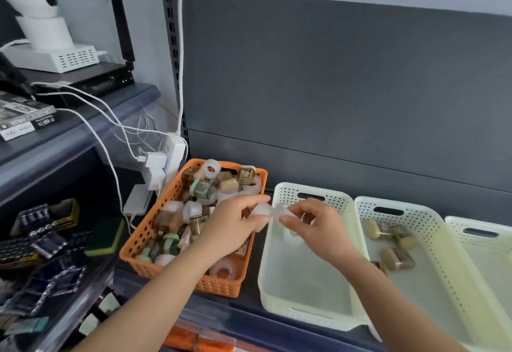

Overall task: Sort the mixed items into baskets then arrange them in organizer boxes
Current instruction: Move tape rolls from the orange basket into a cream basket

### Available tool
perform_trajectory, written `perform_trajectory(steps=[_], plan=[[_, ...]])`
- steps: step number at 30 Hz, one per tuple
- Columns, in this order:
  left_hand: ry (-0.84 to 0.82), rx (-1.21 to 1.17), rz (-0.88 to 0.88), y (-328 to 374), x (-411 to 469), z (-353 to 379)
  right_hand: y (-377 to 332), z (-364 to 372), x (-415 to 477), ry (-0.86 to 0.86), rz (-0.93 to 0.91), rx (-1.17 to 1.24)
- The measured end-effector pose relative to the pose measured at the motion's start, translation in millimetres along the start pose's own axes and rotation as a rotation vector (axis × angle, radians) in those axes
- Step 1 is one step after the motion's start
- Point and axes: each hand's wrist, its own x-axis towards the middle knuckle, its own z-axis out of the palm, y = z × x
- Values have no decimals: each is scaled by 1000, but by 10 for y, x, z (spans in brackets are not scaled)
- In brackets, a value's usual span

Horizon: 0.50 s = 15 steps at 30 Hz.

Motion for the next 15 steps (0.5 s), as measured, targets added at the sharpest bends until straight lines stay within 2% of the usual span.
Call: perform_trajectory(steps=[3,7,12,15], plan=[[-43,203,115,122,-2,299,246,-164,-130,-22,103,-264],[-176,543,323,202,1,642,425,-331,-321,-155,151,-513],[-433,733,300,123,7,881,454,-330,-420,-383,116,-796],[-488,741,263,83,-2,895,489,-272,-423,-433,98,-873]])
